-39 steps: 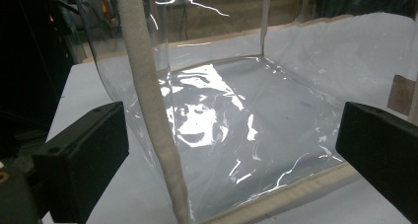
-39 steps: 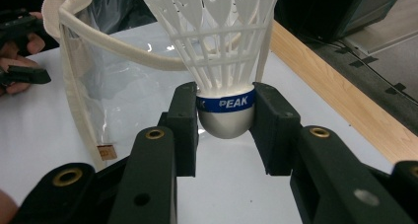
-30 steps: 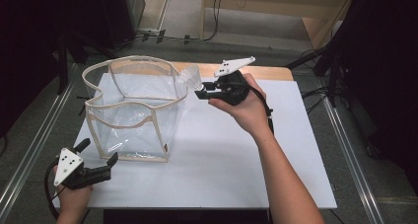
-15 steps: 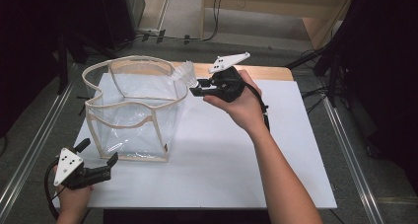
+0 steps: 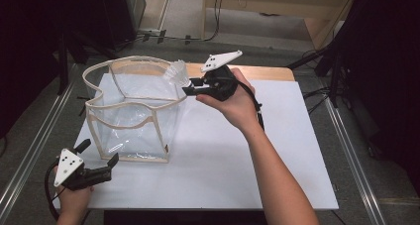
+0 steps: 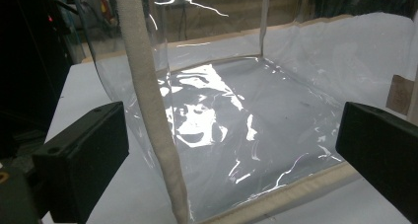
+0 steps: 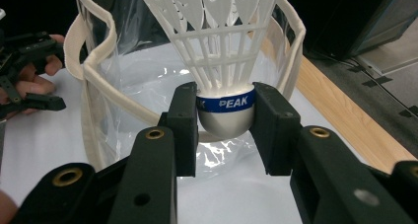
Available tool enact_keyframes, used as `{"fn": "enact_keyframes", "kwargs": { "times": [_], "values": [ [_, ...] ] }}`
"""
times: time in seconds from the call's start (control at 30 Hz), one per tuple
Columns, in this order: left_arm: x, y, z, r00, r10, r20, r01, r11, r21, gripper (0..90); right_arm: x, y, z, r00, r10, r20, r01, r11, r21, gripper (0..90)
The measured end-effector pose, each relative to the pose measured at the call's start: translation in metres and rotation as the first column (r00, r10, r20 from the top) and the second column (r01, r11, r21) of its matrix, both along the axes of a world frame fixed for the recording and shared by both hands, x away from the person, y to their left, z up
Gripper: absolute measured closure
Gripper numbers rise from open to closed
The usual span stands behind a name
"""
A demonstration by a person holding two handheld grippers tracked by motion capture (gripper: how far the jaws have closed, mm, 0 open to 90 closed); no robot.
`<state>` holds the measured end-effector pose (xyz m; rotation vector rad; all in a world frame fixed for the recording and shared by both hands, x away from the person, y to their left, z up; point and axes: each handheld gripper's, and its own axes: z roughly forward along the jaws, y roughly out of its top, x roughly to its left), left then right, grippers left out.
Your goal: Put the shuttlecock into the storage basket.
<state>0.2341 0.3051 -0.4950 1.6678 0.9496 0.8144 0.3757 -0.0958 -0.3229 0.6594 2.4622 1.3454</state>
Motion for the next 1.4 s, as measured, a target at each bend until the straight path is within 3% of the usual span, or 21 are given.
{"fn": "enact_keyframes", "kwargs": {
  "times": [0.5, 0.63, 0.73, 0.83, 1.07, 1.17, 1.4],
  "values": [
    [0.0, 0.0, 0.0, 1.0, 0.0, 0.0, 0.0, 1.0, -0.001, 0.3, 0.002, 0.012, -0.001, 0.9998, 0.019, -0.003, -0.019, 0.9998, 0.003, 62.6],
    [0.0, 0.0, 0.0, 1.0, 0.0, 0.0, 0.0, 1.0, -0.001, 0.3, 0.003, 0.013, -0.002, 0.9993, 0.023, -0.03, -0.023, 0.9997, 0.0, 61.3],
    [0.0, 0.0, 0.0, 1.0, 0.0, 0.0, 0.0, 1.0, 0.0, 0.3, 0.004, 0.014, -0.002, 0.9978, 0.023, -0.062, -0.022, 0.9996, 0.018, 44.7],
    [0.0, 0.0, 0.0, 1.0, 0.0, 0.0, 0.0, 1.0, -0.001, 0.3, 0.002, 0.01, 0.001, 0.9987, -0.012, -0.05, 0.013, 0.9993, 0.034, 31.5],
    [0.0, 0.0, 0.0, 1.0, 0.0, -0.001, 0.0, 1.0, 0.0, 0.3, -0.003, -0.004, 0.001, 0.9988, -0.018, -0.046, 0.022, 0.9965, 0.081, 0.0],
    [0.0, 0.0, 0.0, 1.0, 0.002, 0.0, -0.002, 1.0, -0.001, 0.3, -0.007, -0.013, -0.003, 0.9987, -0.03, -0.041, 0.034, 0.9945, 0.099, 0.0],
    [0.0, 0.0, 0.0, 1.0, 0.002, 0.0, -0.002, 1.0, 0.0, 0.3, -0.016, -0.03, -0.019, 0.9984, -0.051, -0.026, 0.053, 0.9945, 0.09, 0.0]
  ]
}}
